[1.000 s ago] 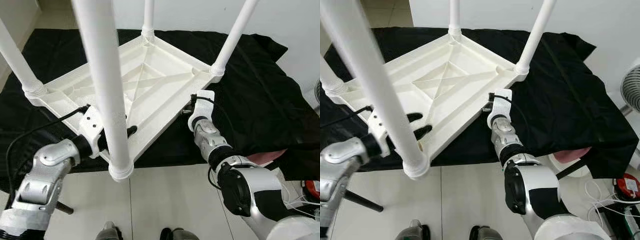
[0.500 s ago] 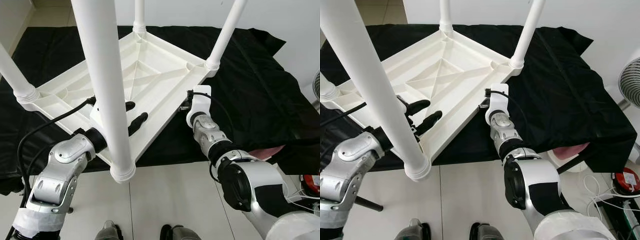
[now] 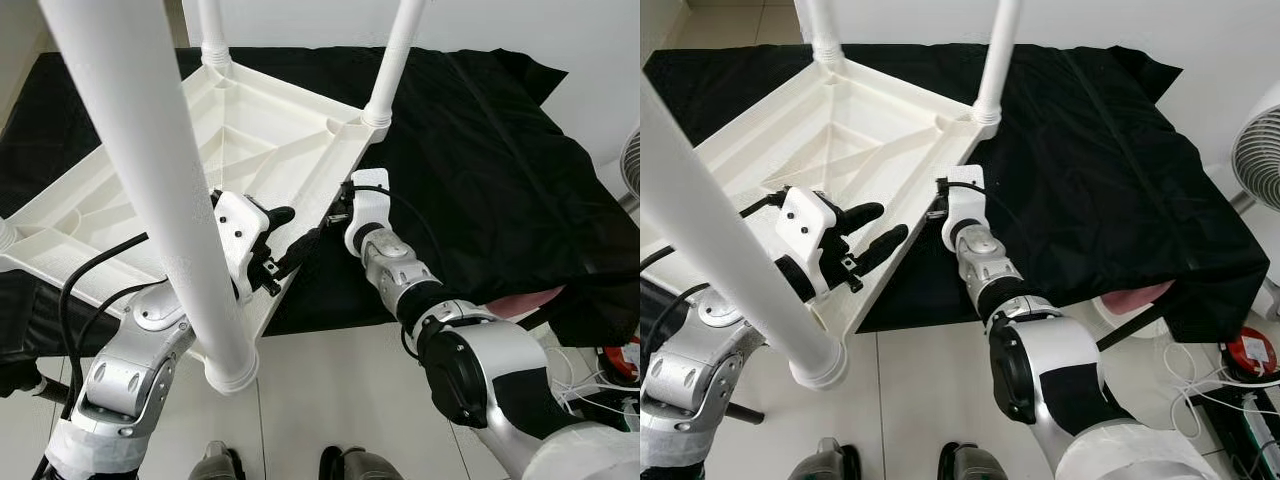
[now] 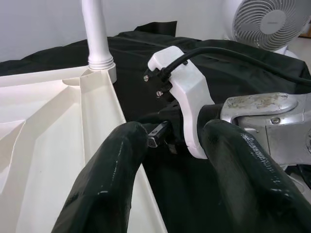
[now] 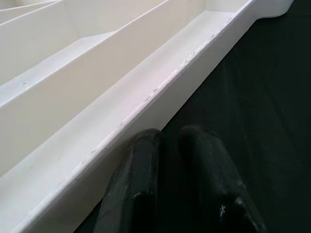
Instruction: Building children table
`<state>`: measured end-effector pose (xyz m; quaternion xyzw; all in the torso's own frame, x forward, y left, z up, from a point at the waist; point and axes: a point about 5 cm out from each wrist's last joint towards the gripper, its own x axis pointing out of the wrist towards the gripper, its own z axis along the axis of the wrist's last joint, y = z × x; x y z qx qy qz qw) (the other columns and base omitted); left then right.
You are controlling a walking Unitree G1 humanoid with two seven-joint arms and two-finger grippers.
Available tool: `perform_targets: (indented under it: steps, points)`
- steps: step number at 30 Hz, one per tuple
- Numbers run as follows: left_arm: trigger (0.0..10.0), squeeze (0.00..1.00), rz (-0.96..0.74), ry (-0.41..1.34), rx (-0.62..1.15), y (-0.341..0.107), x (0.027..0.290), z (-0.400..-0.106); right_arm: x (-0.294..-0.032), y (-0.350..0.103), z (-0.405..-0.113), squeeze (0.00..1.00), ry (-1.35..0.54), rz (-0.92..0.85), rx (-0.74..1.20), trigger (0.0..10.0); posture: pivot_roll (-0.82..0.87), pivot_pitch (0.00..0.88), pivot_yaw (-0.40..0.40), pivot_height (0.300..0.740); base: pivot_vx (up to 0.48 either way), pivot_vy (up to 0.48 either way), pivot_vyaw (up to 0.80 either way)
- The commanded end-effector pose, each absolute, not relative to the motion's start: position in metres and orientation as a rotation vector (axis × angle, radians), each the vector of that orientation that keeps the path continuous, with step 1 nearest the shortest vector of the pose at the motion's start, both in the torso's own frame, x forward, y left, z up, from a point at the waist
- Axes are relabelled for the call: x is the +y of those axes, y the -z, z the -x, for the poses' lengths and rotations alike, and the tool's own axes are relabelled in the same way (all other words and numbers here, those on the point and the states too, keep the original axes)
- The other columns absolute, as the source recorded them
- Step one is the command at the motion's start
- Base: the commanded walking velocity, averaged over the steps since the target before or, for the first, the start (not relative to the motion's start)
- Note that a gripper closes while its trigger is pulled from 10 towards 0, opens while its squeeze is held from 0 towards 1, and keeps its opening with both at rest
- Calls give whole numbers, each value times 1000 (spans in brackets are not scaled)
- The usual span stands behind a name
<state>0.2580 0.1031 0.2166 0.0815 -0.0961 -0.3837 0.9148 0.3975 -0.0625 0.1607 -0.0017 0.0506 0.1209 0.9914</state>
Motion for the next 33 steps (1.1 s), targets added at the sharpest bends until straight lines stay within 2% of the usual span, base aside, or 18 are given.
perform_targets:
  steps: [1,10,18,23,25,30,31,32,33]
  points:
    - [10000,0,-176,758,-218,-221,99,-256,-64,-162,-399,0,-226,6,97,10000,171,157,-60,740,0,0,0]
    - [10000,0,-186,715,-235,-228,104,-260,-99,-160,-397,0,-98,-28,-23,10000,153,144,-51,740,0,0,0]
    - [10000,0,-205,731,-206,-222,110,-265,-122,-156,-390,0,-88,-63,-131,10000,138,136,-47,740,0,0,0]
    - [10000,0,-239,723,-163,-216,136,-270,-130,-149,-377,0,-198,-43,-203,10000,129,130,-47,740,0,0,0]
    - [10000,0,-278,719,-135,-216,156,-271,-135,-143,-365,0,-284,-2,-223,10000,125,125,-55,740,0,0,0]
    - [10000,0,-307,715,-108,-217,171,-271,-138,-140,-356,0,-355,21,-228,10000,118,122,-56,740,0,0,0]
    - [10000,0,-313,702,-88,-215,179,-271,-139,-141,-350,267,-407,23,-231,10000,117,120,-57,740,0,0,0]
    - [10000,0,-313,702,-88,-215,179,-271,-139,-141,-350,267,-407,23,-231,10000,117,120,-57,740,0,0,0]
    - [10000,0,-324,686,-68,-213,186,-271,-139,-142,-345,737,-460,36,-238,10000,112,116,-56,740,0,0,0]
